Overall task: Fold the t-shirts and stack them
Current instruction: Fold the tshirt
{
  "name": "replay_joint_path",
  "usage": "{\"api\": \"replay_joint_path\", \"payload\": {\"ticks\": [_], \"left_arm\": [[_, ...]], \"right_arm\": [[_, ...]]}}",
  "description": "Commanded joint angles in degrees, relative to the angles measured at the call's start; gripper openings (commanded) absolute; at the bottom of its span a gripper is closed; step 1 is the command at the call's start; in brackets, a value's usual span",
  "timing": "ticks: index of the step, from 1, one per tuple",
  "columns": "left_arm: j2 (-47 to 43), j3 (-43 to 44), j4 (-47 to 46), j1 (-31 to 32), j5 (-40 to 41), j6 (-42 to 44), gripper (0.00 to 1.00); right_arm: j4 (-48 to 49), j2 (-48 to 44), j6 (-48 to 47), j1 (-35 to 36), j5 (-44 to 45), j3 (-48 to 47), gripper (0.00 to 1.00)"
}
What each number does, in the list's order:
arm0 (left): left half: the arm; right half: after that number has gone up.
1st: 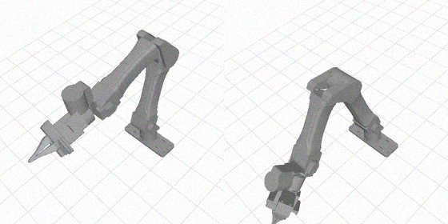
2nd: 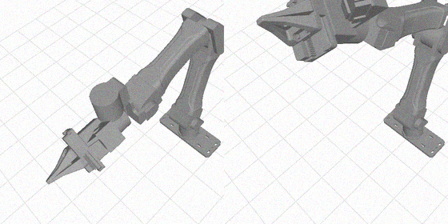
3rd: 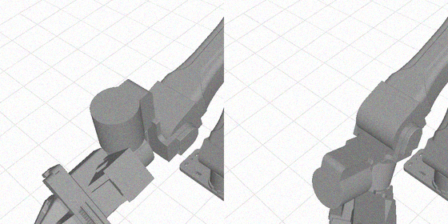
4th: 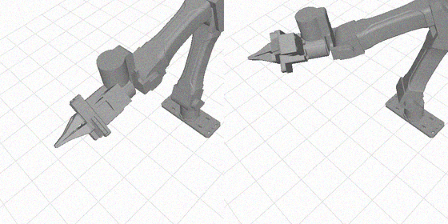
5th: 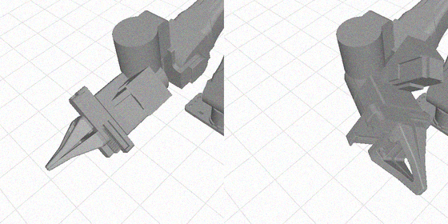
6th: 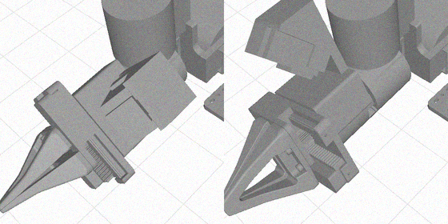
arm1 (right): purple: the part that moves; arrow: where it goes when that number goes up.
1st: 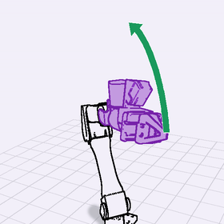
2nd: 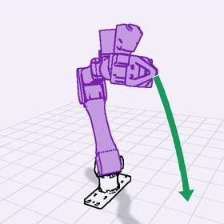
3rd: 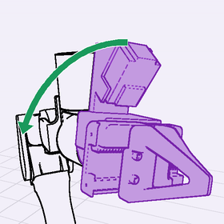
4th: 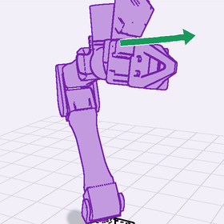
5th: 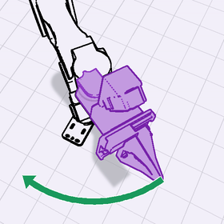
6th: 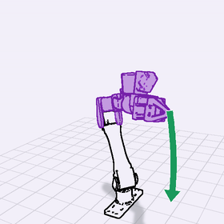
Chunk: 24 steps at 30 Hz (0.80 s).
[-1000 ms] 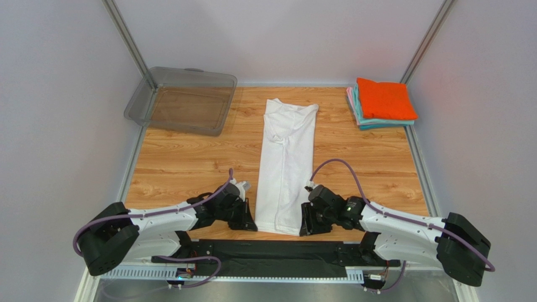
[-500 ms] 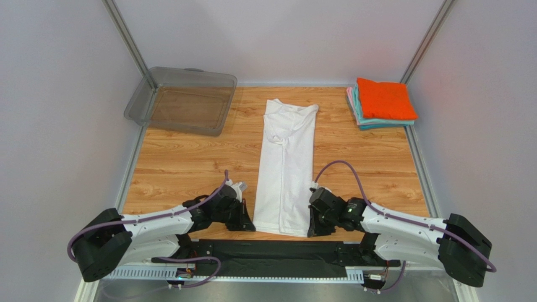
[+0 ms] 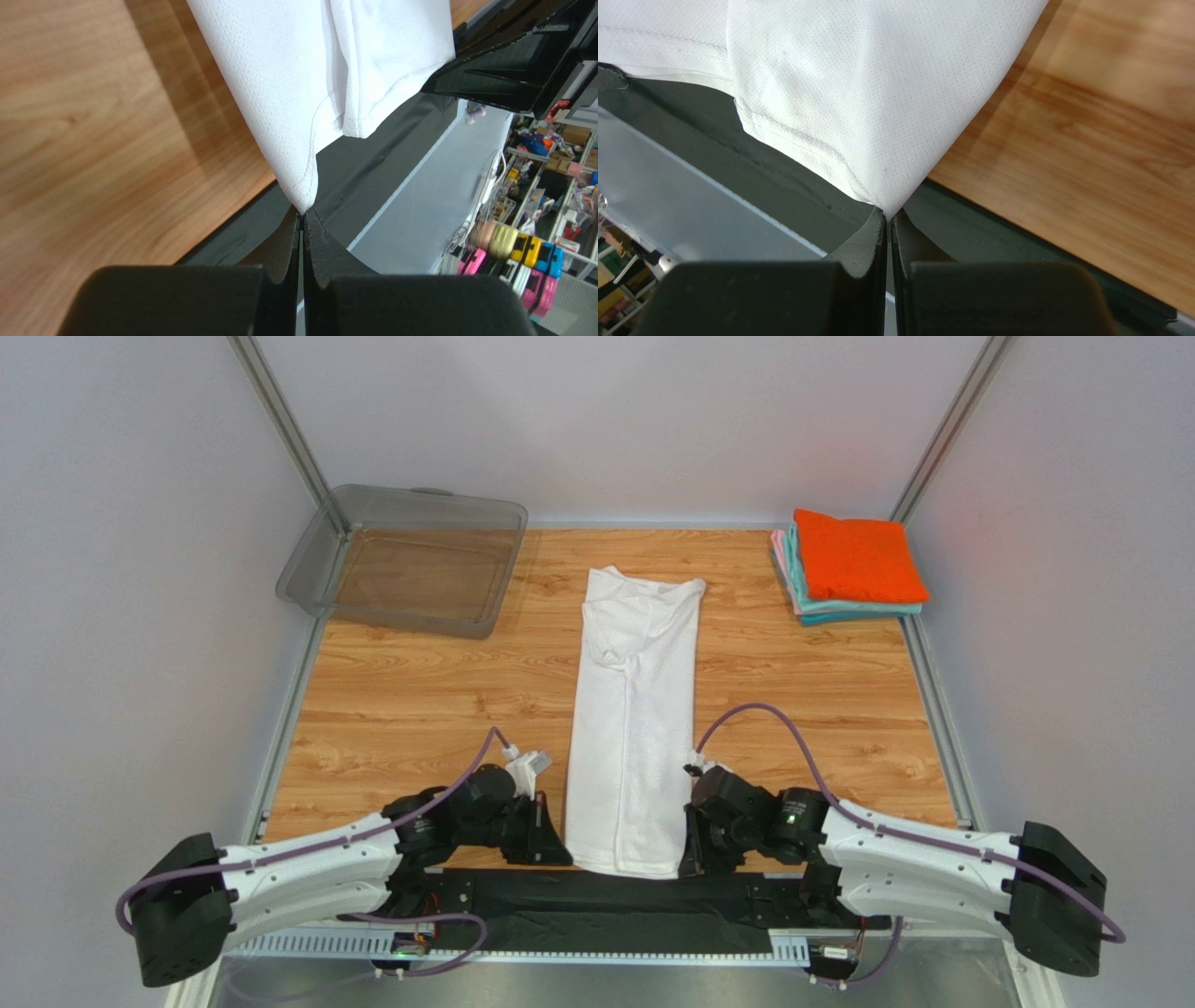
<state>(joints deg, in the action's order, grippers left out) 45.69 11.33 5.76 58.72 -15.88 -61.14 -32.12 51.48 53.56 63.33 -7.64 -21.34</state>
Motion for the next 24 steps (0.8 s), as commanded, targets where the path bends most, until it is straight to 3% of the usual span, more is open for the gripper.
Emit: {"api": "replay_joint_path", "payload": {"ticks": [1,7,14,18,24], "left_arm": [[-4.98,0.00,7.04,4.28,2.69,-4.16,0.00],[-9.83,0.27,9.89,8.16,4.97,-6.96,0.00],[-13.61,5.00,13.49,8.17,15.78,-6.01,0.00],[-10.54,10.98,17.87,7.90,22.64,-1.97,0.00],[-2.02,20.04,18.25,1.32,20.54,8.03,0.00]], "right_arm": [[-2.07,-3.57,4.27,3.20,-0.18,-1.07,0.00],[-7.25,-7.36,6.47,4.61,1.83,-4.23,0.00],[-9.28,-7.54,2.43,4.26,9.99,-10.19,0.00],[-9.54,-5.08,-0.55,1.28,13.43,-15.38,0.00],[-11.82,-1.57,-10.39,-6.89,13.53,-22.77,0.00]]}}
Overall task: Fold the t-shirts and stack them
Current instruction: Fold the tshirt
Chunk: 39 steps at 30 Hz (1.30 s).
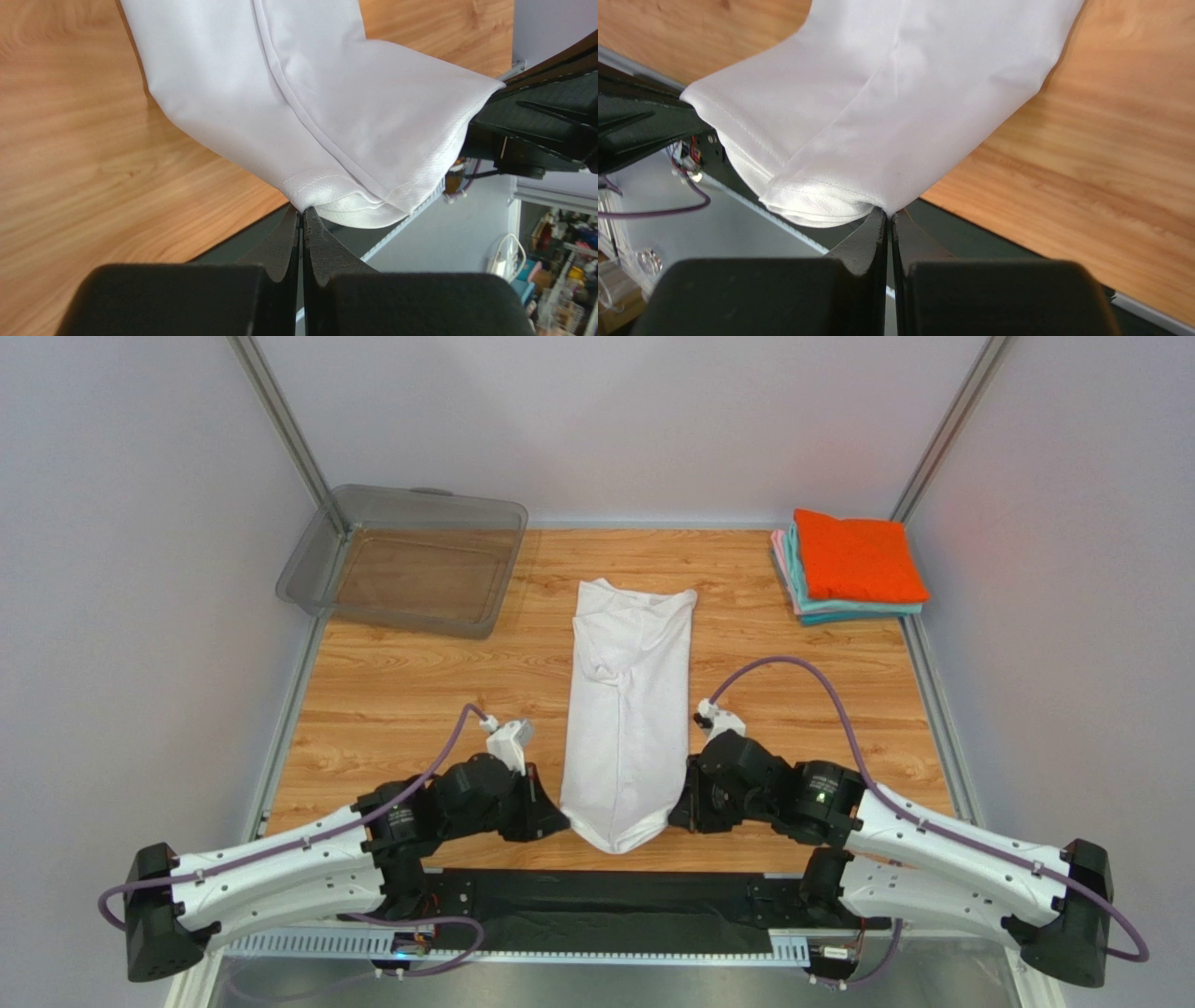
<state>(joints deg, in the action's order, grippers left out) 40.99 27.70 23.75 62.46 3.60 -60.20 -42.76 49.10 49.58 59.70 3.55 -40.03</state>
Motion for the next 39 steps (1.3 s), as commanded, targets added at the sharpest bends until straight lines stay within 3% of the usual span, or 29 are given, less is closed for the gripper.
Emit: {"api": "replay_joint_path", "payload": {"ticks": [1,15,26,39], "left_arm": [[4.95,4.54,0.16,-4.34,0.80,7.99,0.00],[19.55,18.78,-4.68,-18.41,-6.14,21.00,0.00],[33.27,26.96,-7.66,-25.80,-13.70,24.87,0.00],[46.80,33.73,-9.24,-30.99,-20.56,26.63,0.00]], "right_arm": [[-1.44,1.43,-7.39,-4.32,2.16,-4.87,0.00],[1.63,11.97,-19.96,-19.70,-2.23,-14.98,0.00],[5.93,22.70,-23.74,-29.02,-8.99,-20.17,0.00],[10.59,34.56,-25.50,-34.65,-14.18,-22.90,0.00]]}}
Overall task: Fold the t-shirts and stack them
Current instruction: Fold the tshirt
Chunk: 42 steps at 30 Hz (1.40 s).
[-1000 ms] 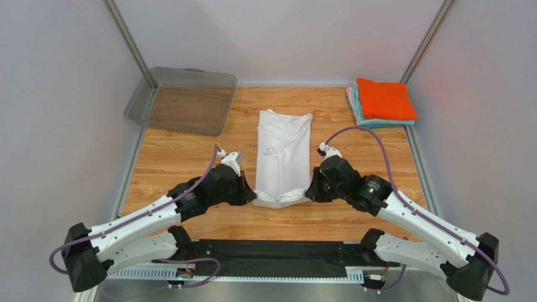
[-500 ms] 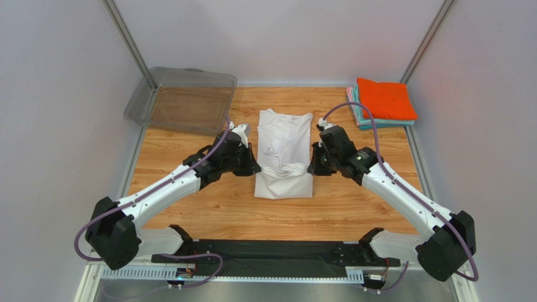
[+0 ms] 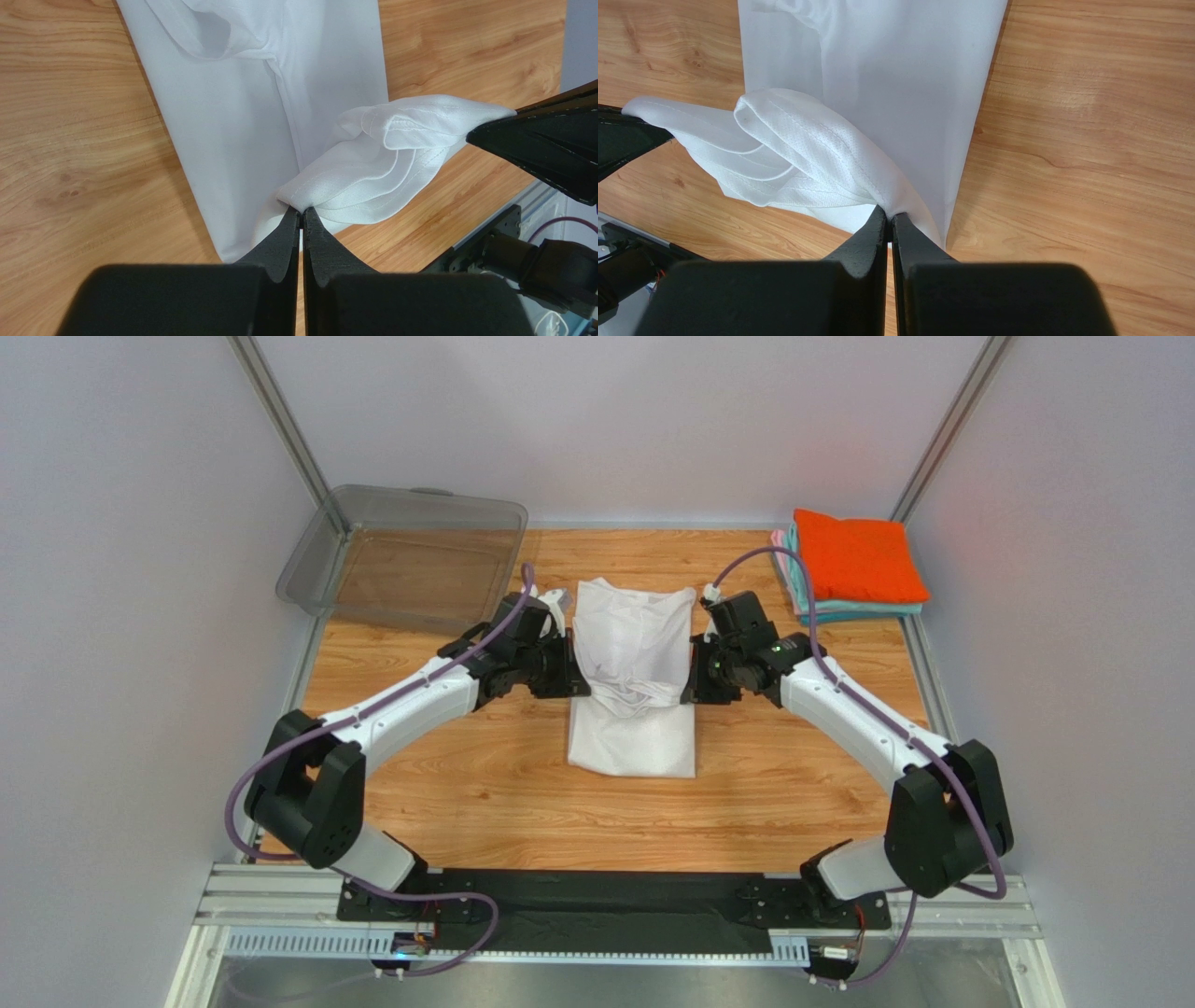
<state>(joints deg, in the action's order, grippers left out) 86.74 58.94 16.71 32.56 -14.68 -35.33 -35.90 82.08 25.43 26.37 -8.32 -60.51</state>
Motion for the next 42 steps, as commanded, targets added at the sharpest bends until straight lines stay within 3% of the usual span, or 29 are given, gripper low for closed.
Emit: {"api": "replay_joint_path", "payload": {"ticks": [1,15,24,27,30,31,32,34,36,38,39,40,42], "left_arm": [[2.11,2.67,-2.29,-1.35,-2.20,1.76,0.00],[11.07,6.19,-3.26,-4.43,-4.39,1.93,0.00],[13.98,6.72,-3.79,-5.13,-3.43,1.49,0.00],[14.16,6.54,-4.49,-5.31,-2.81,1.58,0.11],[13.11,6.80,-4.76,-5.31,-3.34,2.28,0.42],[12.67,6.72,-4.76,-5.31,-3.08,2.46,0.61],[11.27,6.28,-4.67,-5.31,-2.47,2.72,0.75],[9.77,5.93,-4.41,-5.31,-2.37,2.81,0.99],[6.88,4.53,-4.58,-5.31,-2.55,2.64,1.00],[4.77,3.12,-5.37,-5.31,-3.51,1.94,1.00],[2.58,1.37,-5.72,-5.22,-3.95,1.59,1.00],[1.51,0.40,-6.25,-5.22,-5.17,1.15,1.00],[-1.38,-2.84,-8.97,-4.52,-6.41,-0.79,1.00]], "right_arm": [[4.08,2.02,-1.61,-1.58,-2.93,-2.42,0.00],[7.77,13.01,-3.20,-5.19,-5.22,-5.67,0.00],[8.57,18.28,-4.16,-6.15,-5.48,-7.25,0.09],[8.57,19.86,-4.07,-6.86,-5.40,-8.22,0.09],[7.95,20.13,-4.60,-6.86,-5.57,-9.53,0.21],[7.34,19.87,-5.12,-6.86,-6.18,-9.97,0.25],[6.29,19.26,-5.30,-6.86,-6.71,-10.76,0.30],[5.76,18.21,-5.65,-6.86,-7.41,-10.86,0.48],[5.58,16.54,-5.92,-6.86,-8.55,-9.98,0.54],[5.58,13.64,-5.92,-6.95,-9.43,-9.10,0.68],[5.66,12.76,-5.74,-6.77,-9.79,-8.49,0.80],[5.67,11.53,-5.66,-6.77,-10.22,-7.27,1.00],[5.84,8.10,-4.61,-6.42,-10.67,-5.50,1.00]]}}
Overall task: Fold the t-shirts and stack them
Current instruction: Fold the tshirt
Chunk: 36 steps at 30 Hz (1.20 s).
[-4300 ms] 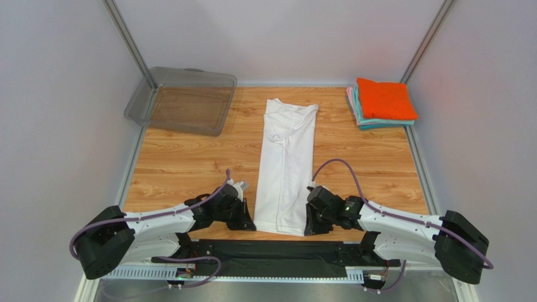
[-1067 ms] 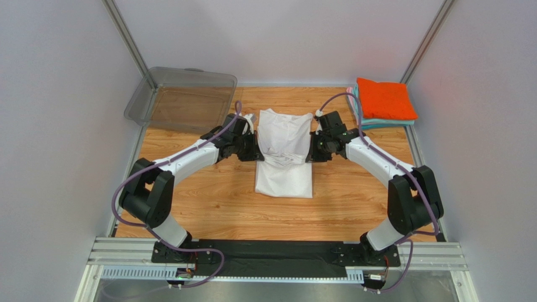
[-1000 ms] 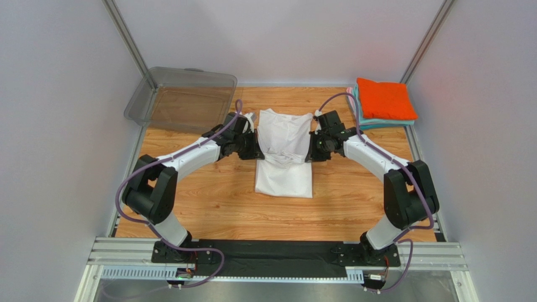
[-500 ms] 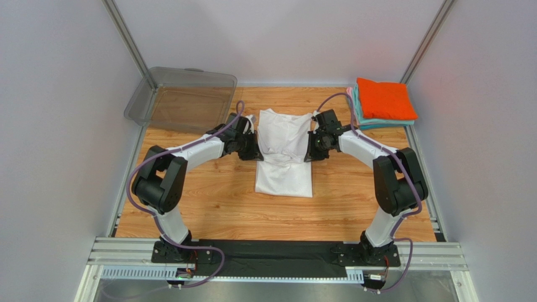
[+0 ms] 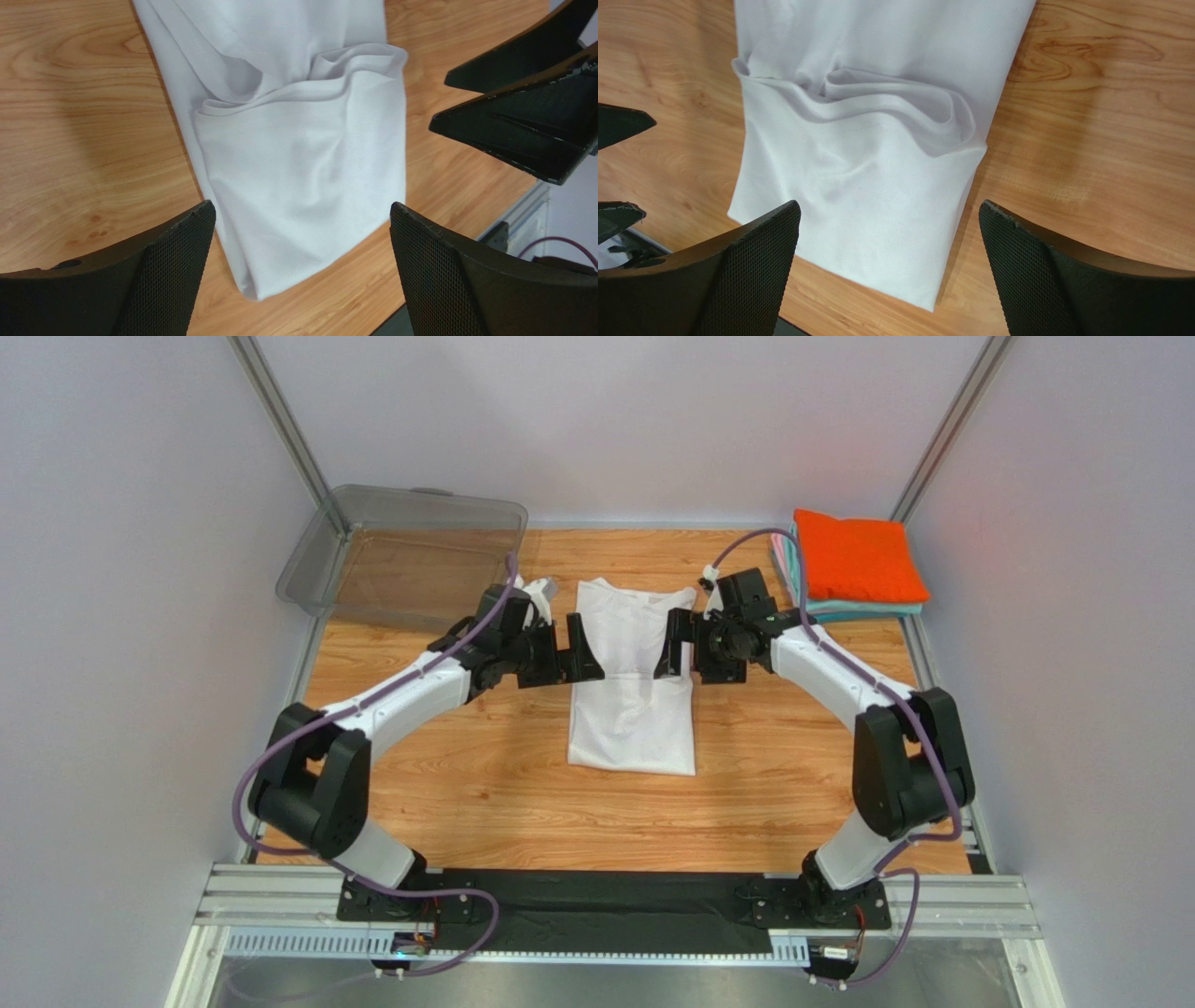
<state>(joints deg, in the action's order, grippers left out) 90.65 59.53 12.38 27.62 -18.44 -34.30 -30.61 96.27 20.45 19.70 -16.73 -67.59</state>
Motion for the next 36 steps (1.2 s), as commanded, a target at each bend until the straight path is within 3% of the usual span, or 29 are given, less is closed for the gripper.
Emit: {"api": "replay_joint_path", "payload": {"ticks": [1,11,19,36], "left_arm": [[-6.09,-4.32,-5.60,0.94,-3.96,-2.43,1.00],[-6.37,-13.38,-15.71,7.54,-10.30,-7.79,1.00],[-3.82,-21.47,-22.40,7.71,-12.59,-11.84,1.00],[-4.25,-29.11,-20.47,7.71,-10.30,-11.49,1.00]], "right_arm": [[0.81,-7.31,0.82,0.51,-2.60,3.50,1.00],[12.67,-18.22,10.31,4.81,-13.85,18.89,1.00],[17.51,-14.98,11.90,7.63,-14.56,24.78,1.00],[19.01,-11.80,12.60,7.72,-10.78,34.09,1.00]]}}
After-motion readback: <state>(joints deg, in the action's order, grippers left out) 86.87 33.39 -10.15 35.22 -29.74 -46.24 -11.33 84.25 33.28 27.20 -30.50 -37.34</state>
